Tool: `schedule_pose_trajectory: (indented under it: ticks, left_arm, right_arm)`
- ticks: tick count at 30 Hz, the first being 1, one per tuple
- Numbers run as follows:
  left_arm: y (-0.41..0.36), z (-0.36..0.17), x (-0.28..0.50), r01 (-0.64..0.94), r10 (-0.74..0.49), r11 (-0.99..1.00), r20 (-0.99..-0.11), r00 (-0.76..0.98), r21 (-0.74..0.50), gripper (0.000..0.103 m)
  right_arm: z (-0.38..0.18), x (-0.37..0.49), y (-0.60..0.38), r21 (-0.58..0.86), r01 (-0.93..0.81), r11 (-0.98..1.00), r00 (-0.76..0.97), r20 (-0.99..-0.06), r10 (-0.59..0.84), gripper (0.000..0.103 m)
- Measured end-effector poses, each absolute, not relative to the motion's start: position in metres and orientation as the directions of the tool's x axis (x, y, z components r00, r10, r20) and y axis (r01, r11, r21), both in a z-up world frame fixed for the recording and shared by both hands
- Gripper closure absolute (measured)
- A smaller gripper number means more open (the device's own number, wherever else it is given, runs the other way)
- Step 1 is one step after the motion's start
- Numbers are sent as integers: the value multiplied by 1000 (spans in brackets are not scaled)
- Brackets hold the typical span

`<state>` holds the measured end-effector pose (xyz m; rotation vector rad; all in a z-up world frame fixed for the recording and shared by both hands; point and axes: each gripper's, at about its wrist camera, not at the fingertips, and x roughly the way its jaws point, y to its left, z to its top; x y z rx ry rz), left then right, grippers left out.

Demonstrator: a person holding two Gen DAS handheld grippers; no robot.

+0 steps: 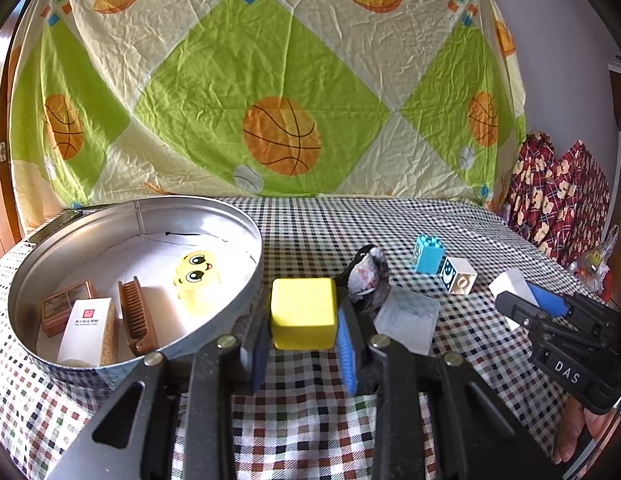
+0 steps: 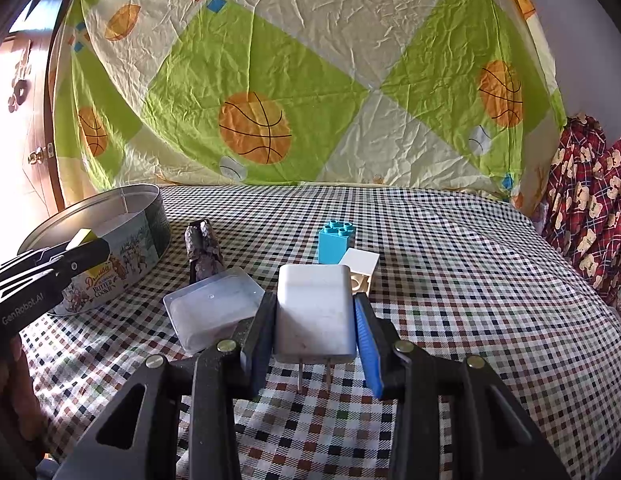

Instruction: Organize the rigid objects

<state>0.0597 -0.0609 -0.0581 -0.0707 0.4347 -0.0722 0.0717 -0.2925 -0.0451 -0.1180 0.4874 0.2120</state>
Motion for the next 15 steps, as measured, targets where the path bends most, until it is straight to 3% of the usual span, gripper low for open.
schedule_pose_trajectory:
  ticks: [15]
  left_arm:
    - [-60, -55, 53, 56, -86, 994, -380, 921, -89, 76]
  right_arm:
    - [-43, 63, -292, -77, -225, 971, 885, -433, 171, 63]
